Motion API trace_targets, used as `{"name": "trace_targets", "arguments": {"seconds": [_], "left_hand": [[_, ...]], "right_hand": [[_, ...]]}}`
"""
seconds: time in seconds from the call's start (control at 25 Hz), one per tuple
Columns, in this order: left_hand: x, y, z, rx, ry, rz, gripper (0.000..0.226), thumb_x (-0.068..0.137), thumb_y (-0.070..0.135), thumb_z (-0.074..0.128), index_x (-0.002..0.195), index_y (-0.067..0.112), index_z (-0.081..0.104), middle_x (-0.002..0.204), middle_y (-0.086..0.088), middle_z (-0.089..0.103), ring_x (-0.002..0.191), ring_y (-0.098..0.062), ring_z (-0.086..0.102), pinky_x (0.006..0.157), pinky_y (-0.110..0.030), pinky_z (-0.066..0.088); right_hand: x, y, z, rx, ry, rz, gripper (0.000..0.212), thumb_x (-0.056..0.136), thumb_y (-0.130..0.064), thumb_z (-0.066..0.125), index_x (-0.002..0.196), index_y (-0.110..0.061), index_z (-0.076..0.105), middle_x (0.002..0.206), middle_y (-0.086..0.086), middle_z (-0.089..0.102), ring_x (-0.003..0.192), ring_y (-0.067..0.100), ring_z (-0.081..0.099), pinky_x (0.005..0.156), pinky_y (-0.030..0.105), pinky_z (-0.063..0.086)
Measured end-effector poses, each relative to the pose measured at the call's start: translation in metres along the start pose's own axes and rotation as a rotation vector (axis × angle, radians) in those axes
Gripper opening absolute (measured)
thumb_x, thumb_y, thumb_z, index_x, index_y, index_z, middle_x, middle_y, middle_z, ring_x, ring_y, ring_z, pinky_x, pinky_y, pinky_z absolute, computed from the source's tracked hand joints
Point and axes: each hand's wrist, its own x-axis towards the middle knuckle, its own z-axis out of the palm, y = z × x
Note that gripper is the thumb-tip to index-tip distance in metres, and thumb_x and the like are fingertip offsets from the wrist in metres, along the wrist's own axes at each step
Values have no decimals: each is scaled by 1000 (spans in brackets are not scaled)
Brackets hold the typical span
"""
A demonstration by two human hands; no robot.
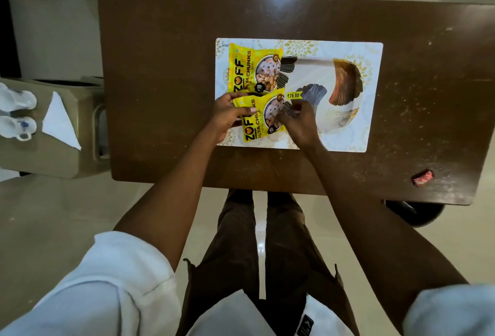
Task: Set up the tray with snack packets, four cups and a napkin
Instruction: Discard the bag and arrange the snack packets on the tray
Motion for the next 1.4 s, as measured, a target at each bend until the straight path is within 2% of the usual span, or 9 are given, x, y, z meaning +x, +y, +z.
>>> {"name": "trace_targets", "arguments": {"seconds": [0.12,0.28,0.4,0.56,0.64,0.76,0.92,1.12,1.4], "left_hand": [[6,10,-7,51,-9,0,45,72,10,91,109,24,69,103,0,80,94,-19,77,85,-42,57],[0,6,-10,-7,67,4,49,74,22,91,117,13,69,109,-4,79,101,-22,75,88,-43,57],[-7,-11,-13,40,117,-15,47,75,16,90,115,8,67,99,-7,78,85,-19,75,78,-38,56],[-4,-14,-16,-19,219,53,27,81,8,84,101,12,67,79,0,74,60,-9,66,51,-22,49],[-3,-10,-18,-19,219,34,27,85,18,84,104,9,68,82,-3,74,61,-13,63,55,-26,48],[3,-4,-17,2,255,14,41,88,30,81,115,3,66,102,-10,74,80,-26,65,72,-45,54],[12,7,-12,98,297,56,45,88,13,80,127,3,60,118,-19,73,105,-31,74,86,-43,59],[23,23,-8,137,313,176,42,85,-5,76,126,-1,65,113,-17,75,98,-22,72,79,-31,60],[22,7,-9,129,342,146,45,85,-1,79,127,1,63,107,-20,75,94,-25,75,85,-42,62]], "right_hand": [[17,-11,5,211,-207,146,50,92,-33,78,124,2,64,112,13,72,99,24,70,88,44,57],[24,-6,21,222,-105,137,28,96,-25,74,77,-6,68,65,10,69,57,19,65,63,40,55],[26,1,30,181,-3,182,26,94,-25,77,88,-3,64,81,20,67,74,29,67,73,52,60],[29,-1,26,227,13,195,28,91,-15,79,109,-1,62,106,26,70,94,40,74,73,52,65],[30,-5,24,238,-5,170,22,92,-8,77,106,-3,62,111,29,69,98,42,74,71,47,65],[36,-10,26,179,1,210,16,92,-5,76,101,-6,63,108,29,71,87,41,74,73,57,63],[49,-15,32,95,-3,295,18,91,-7,77,99,-10,62,107,29,72,81,39,71,74,63,61],[63,-21,34,92,14,242,19,90,-1,72,104,-11,64,113,23,71,103,39,70,83,55,58],[63,-8,36,14,55,238,19,93,-7,72,111,-11,64,114,15,69,99,29,70,77,46,61]]}}
